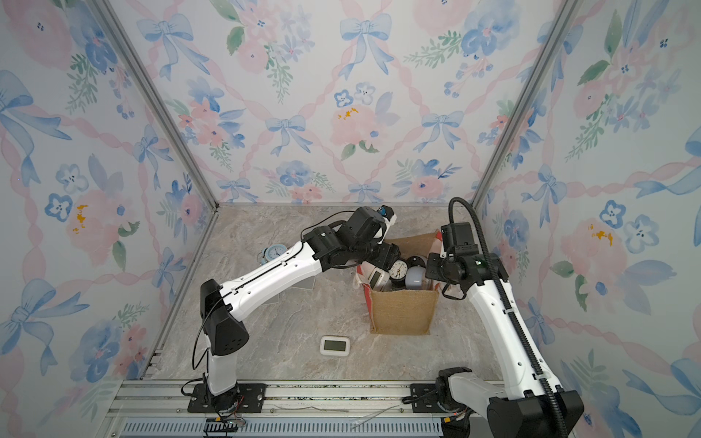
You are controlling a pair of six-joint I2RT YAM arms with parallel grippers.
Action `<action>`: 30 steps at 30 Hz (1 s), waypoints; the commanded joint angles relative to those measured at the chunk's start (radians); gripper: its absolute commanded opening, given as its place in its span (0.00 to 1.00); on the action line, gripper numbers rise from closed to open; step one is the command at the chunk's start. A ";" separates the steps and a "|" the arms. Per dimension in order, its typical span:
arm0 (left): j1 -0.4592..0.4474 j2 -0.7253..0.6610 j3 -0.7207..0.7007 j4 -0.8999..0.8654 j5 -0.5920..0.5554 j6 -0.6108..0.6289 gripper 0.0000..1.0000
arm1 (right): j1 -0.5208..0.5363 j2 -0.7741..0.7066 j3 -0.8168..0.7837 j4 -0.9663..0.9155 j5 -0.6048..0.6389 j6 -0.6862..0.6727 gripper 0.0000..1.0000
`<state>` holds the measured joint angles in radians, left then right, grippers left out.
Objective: Put the alarm clock into the canvas bag
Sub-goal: Place the alarm at the canvas bag, then pick up the alarm from the center of the board.
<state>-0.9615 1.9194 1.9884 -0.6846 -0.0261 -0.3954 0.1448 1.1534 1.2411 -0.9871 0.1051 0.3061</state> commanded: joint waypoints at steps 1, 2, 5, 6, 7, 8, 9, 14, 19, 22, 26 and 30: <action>0.003 -0.068 -0.070 -0.044 -0.001 0.076 0.72 | -0.007 -0.012 -0.010 0.033 -0.001 -0.008 0.00; 0.003 -0.092 -0.096 -0.046 0.011 0.102 0.72 | -0.007 -0.012 -0.010 0.033 -0.001 -0.008 0.00; 0.010 -0.170 -0.198 -0.047 0.048 0.164 0.72 | -0.008 -0.012 -0.007 0.034 -0.001 -0.010 0.00; 0.017 -0.194 -0.228 -0.049 0.062 0.185 0.73 | -0.008 -0.010 -0.004 0.033 -0.001 -0.012 0.00; 0.023 -0.224 -0.259 -0.054 0.074 0.207 0.73 | -0.008 -0.008 -0.002 0.030 -0.002 -0.013 0.00; 0.028 -0.250 -0.286 -0.060 0.086 0.234 0.73 | -0.008 -0.008 0.000 0.029 -0.001 -0.016 0.00; 0.029 -0.274 -0.311 -0.063 0.103 0.265 0.73 | -0.008 -0.008 0.000 0.029 -0.001 -0.016 0.00; 0.028 -0.411 -0.461 -0.076 0.216 0.458 0.83 | -0.010 -0.004 -0.005 0.035 -0.003 -0.012 0.00; 0.024 -0.476 -0.553 -0.100 0.284 0.605 0.84 | -0.009 0.009 0.003 0.036 -0.007 -0.016 0.00; 0.013 -0.492 -0.612 -0.100 0.299 0.672 0.84 | -0.008 0.009 0.006 0.035 -0.007 -0.016 0.00; 0.007 -0.490 -0.684 -0.099 0.314 0.756 0.83 | -0.008 0.012 0.012 0.033 -0.007 -0.015 0.00; -0.004 -0.474 -0.749 -0.096 0.302 0.830 0.83 | -0.009 0.015 0.014 0.032 -0.007 -0.019 0.00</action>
<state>-0.9554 1.4322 1.2747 -0.7650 0.2607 0.3344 0.1448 1.1614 1.2411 -0.9836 0.1017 0.3023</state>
